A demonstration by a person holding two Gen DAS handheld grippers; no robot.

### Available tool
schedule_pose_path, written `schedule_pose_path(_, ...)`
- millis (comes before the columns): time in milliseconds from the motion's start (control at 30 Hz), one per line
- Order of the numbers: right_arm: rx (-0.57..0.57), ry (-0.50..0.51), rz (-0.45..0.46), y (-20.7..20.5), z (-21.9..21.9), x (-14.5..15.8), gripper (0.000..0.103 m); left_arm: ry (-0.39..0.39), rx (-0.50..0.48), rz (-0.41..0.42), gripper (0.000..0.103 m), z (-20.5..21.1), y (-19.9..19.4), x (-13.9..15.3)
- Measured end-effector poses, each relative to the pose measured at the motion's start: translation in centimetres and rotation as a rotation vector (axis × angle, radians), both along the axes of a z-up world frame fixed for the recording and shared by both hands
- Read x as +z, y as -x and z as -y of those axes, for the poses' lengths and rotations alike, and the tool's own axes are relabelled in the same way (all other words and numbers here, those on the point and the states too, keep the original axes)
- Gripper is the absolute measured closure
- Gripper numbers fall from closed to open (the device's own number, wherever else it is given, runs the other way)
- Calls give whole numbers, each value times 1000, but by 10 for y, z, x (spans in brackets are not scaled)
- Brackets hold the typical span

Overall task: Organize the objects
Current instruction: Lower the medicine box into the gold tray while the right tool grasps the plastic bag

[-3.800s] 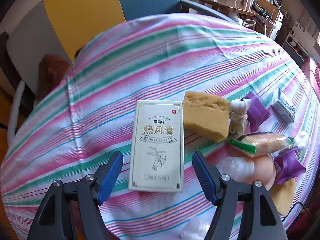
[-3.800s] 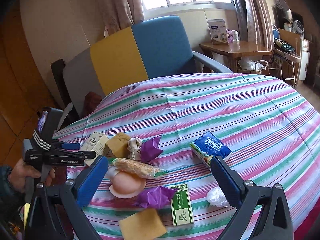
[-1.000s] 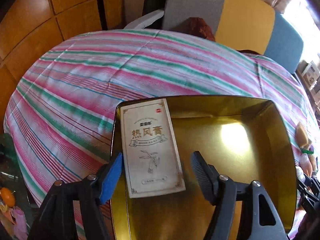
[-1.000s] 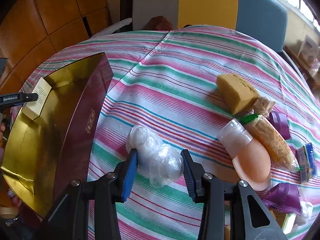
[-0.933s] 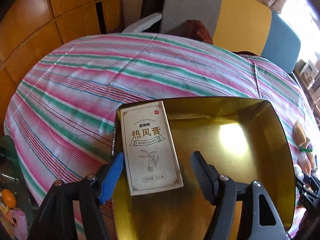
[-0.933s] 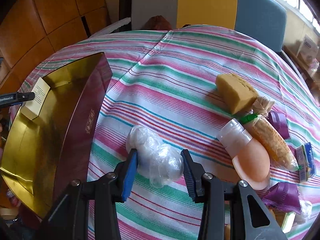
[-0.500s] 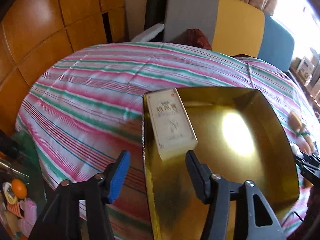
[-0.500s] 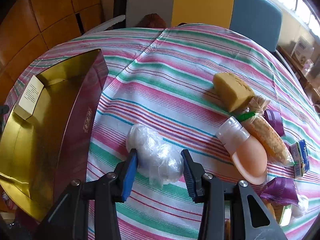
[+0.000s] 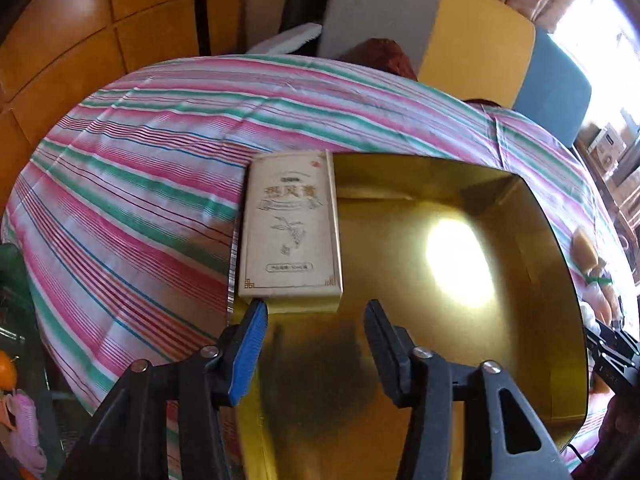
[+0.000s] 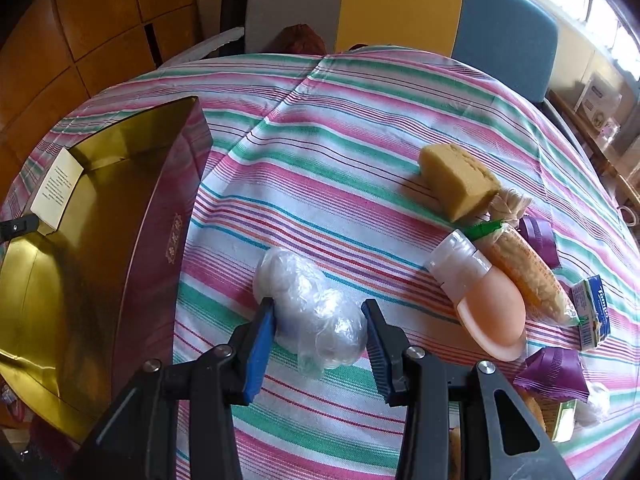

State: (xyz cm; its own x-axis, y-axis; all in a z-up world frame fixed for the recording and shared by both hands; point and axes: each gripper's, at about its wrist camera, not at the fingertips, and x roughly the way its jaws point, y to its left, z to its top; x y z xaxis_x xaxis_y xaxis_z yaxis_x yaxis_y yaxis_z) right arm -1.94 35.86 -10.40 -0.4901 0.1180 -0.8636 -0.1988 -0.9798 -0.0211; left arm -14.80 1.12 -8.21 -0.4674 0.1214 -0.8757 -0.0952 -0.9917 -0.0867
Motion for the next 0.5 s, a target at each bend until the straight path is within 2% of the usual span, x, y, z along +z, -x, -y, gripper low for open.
schedule_pose_path(167,-22,-5,-31,-5,-1,9,60,-40,-26,-41,53,4,-17,13)
schedule_pose_path(367,-29,-30,-137,-16,8,49,60,-2,-6,-164,53,15,-51,39)
schedule_pose_path(500,19,-33,-213,-20,32,78,60,3,33,-215,53,26,-72,54)
